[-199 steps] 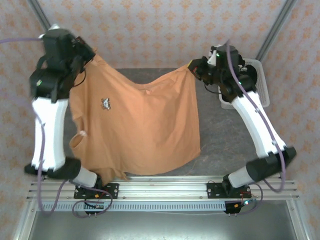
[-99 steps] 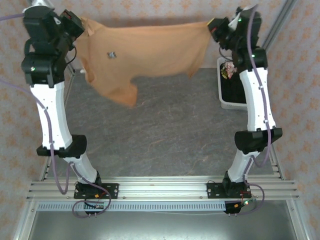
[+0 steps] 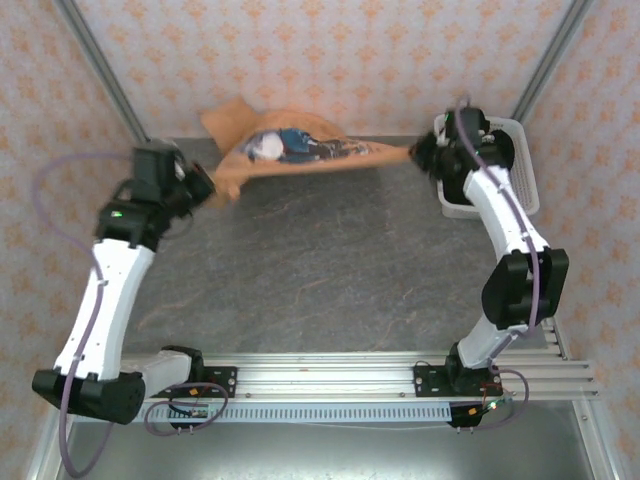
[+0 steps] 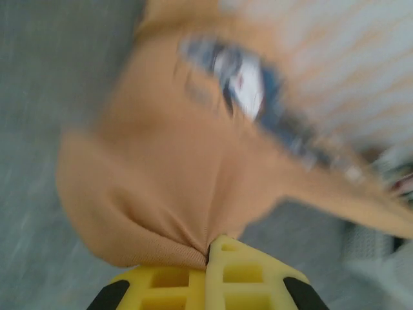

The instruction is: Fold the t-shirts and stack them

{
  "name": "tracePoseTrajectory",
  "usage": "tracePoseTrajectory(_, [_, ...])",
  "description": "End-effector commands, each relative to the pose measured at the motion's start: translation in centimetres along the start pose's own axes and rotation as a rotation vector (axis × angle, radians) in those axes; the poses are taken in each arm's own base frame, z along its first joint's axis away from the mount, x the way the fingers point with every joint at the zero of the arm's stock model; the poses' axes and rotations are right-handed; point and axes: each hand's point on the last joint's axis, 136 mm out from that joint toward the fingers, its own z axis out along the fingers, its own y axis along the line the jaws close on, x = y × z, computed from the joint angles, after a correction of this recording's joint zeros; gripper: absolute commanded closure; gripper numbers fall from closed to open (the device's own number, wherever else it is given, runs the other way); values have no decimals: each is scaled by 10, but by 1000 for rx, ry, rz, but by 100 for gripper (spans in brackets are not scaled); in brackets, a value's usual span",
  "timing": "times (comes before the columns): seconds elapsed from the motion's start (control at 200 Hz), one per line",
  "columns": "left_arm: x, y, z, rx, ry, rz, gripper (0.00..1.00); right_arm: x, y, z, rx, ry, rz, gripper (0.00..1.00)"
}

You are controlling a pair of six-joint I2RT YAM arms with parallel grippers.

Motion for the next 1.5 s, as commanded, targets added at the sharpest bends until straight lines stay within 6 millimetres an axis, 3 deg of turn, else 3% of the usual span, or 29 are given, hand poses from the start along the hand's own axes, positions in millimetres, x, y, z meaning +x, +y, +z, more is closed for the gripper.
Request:
tracePoseTrajectory(0.0, [78, 54, 28, -146, 141, -24, 100, 24, -33, -14, 19, -58, 30, 100])
tracePoseTrajectory(0.115, [158, 96, 55, -274, 305, 6, 100, 75, -101, -12, 165, -13, 79, 100])
tracePoseTrajectory(0.19, [188, 113, 58, -333, 353, 38, 100, 106, -132, -19, 251, 25, 83, 100])
tracePoseTrajectory(0.36, [205, 138, 45, -428, 383, 52, 100, 155, -176, -37, 384, 86, 70, 100])
tracePoseTrajectory(0.52, [217, 150, 43, -459, 410, 11, 100, 173, -201, -58, 457, 96, 89, 100])
tracePoseTrajectory(0.776, [243, 163, 53, -465, 450, -122, 100, 182, -227, -71, 558, 106, 57, 100])
tracePoseTrajectory(0.926, [245, 153, 48, -426, 471, -156, 100, 182, -232, -73, 593, 111, 47, 100])
tracePoseTrajectory(1.191, [237, 133, 26, -364, 490, -200, 100, 167, -225, -71, 626, 99, -8, 100])
tracePoseTrajectory(1.431, [264, 130, 21, -312, 610, -230, 100, 153, -222, -68, 678, 90, -38, 100])
tracePoseTrajectory(1.496, [274, 128, 23, -288, 649, -221, 89, 151, -223, -68, 693, 88, -43, 100])
